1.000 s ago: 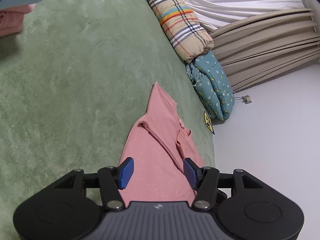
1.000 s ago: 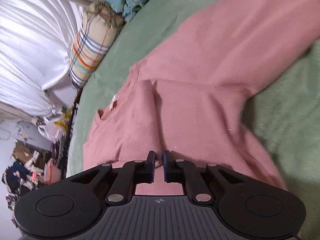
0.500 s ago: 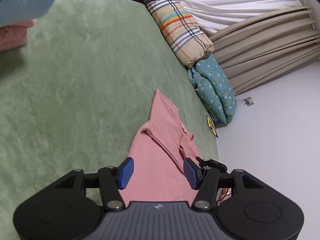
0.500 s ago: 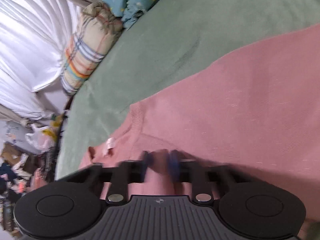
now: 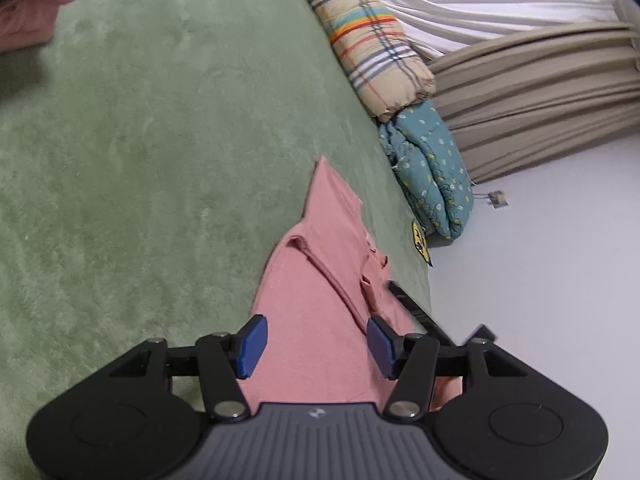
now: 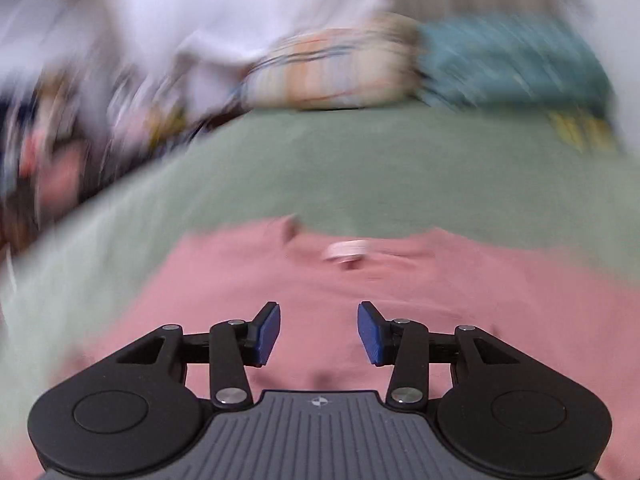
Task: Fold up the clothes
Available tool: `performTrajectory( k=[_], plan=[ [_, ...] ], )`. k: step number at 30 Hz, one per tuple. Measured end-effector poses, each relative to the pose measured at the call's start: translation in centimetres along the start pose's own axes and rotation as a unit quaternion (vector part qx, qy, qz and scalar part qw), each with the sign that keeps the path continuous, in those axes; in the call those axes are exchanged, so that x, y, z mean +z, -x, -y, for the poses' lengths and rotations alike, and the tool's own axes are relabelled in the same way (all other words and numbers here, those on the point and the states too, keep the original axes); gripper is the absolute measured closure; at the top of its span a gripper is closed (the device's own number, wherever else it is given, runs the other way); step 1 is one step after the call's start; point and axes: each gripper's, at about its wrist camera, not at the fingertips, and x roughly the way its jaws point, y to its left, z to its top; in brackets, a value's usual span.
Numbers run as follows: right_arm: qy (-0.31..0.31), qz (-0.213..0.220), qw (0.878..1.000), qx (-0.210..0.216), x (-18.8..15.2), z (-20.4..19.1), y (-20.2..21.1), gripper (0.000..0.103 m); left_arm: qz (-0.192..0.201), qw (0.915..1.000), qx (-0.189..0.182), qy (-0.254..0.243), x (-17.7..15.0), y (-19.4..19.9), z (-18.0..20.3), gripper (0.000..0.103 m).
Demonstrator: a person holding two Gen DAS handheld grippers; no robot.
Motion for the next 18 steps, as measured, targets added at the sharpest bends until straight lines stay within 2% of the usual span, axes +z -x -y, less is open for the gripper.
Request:
performTrajectory(
  k=[2, 3, 4, 5, 6, 9, 11, 13, 14, 16, 18],
  plan=[
    [0.058, -0.015, 0.997, -0.04, -0.3, -2.7, -1.0, 0.057, 0.008, 1.0, 0.002, 0.0, 0.2, 0.9, -0.1, 0.049],
    [0.069, -0.029, 0.995, -0.066, -0.4, -3.4, -1.8, 0.06, 0.013, 0.9999, 0.003, 0.004, 0.4, 1.4, -0.3, 0.049],
    [0.061, -0.039, 0.995, -0.071, -0.5, -3.4, -2.3, 0.089, 0.019, 0.9998, 0.004, 0.008, 0.5, 1.9, -0.5, 0.049],
    [0.038, -0.046, 0.997, -0.057, -0.5, -3.2, -2.8, 0.095, 0.02, 0.9997, 0.006, 0.011, 0.5, 2.1, -0.5, 0.049],
    [0.019, -0.046, 0.997, -0.058, -0.3, -3.1, -2.9, 0.097, 0.025, 0.9996, 0.006, 0.014, 0.5, 2.5, -0.6, 0.049],
    [-0.028, 0.004, 0.997, -0.078, 0.0, -2.9, -2.1, 0.096, 0.033, 0.9993, 0.008, 0.018, 0.6, 3.4, -0.9, 0.049],
    [-0.055, -0.015, 0.997, -0.061, -0.1, -2.6, -2.7, 0.09, 0.031, 0.9992, 0.012, 0.021, 0.5, 3.6, -1.2, 0.049],
    [-0.099, -0.018, 0.995, -0.02, -0.4, -1.8, -3.0, 0.07, 0.029, 0.9992, 0.011, 0.025, 0.3, 3.7, -1.4, 0.049],
    [-0.121, -0.016, 0.992, -0.003, -0.5, -1.4, -2.9, 0.065, 0.029, 0.9992, 0.011, 0.025, 0.3, 3.7, -1.4, 0.049],
    [-0.166, 0.025, 0.986, 0.009, -0.5, -0.3, -0.7, 0.064, 0.026, 0.9993, 0.013, 0.023, 0.3, 3.8, -1.5, 0.049],
    [-0.247, 0.057, 0.967, 0.026, -1.1, 2.3, 1.1, 0.065, 0.026, 0.9993, 0.014, 0.023, 0.4, 3.9, -1.6, 0.049]
  ],
)
